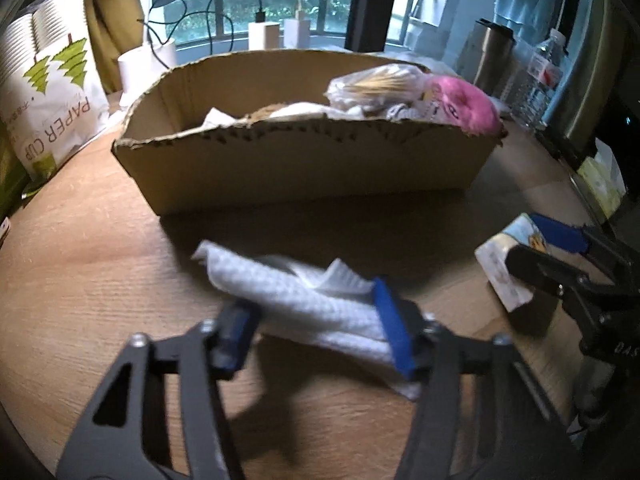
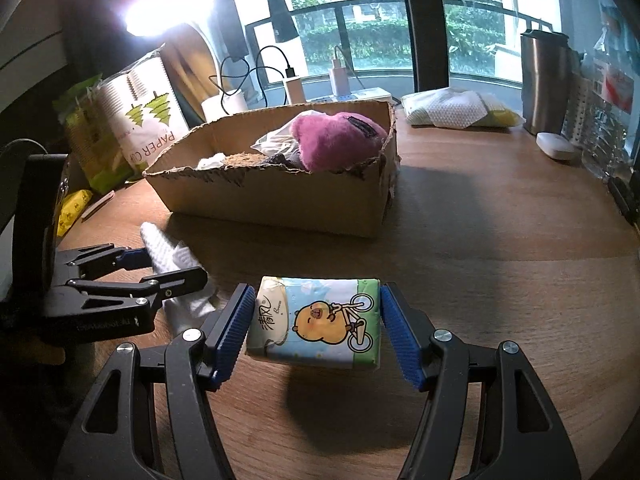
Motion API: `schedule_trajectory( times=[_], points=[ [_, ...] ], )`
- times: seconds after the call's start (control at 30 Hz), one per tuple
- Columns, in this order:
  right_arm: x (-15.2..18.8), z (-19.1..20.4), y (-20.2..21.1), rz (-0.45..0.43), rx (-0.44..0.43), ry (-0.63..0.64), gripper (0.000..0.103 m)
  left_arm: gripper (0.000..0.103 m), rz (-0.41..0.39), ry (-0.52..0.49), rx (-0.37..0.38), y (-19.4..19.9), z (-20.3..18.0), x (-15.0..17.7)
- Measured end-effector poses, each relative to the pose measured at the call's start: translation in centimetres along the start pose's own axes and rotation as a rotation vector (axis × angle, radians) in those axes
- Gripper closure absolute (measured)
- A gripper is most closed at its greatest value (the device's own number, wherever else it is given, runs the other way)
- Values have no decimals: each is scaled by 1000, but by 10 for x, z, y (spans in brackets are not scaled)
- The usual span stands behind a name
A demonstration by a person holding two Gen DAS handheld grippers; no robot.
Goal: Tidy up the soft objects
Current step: 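Lift the towel with the left gripper while the right carries the tissue pack over the box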
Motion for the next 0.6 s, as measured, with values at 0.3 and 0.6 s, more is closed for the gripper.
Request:
schedule_trajectory(
  times=[0.3,0.6],
  points=[
    [-1,9,6,-11,1,14,35,83,-27,-34,42,17,-5,6],
    [-6,21,17,-32,1,36,35,88,-95,-36,56,45,-2,3]
  ],
)
Point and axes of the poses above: each gripper's, at about its wrist camera, not at the fingertips, and y roughly against the way its jaws point, z to its left, x to its underside, the point moved 2 cm from there along -y, roughly the way its jaws point, and after that the axes turned 1 degree about -z, right-handed, at the moved point
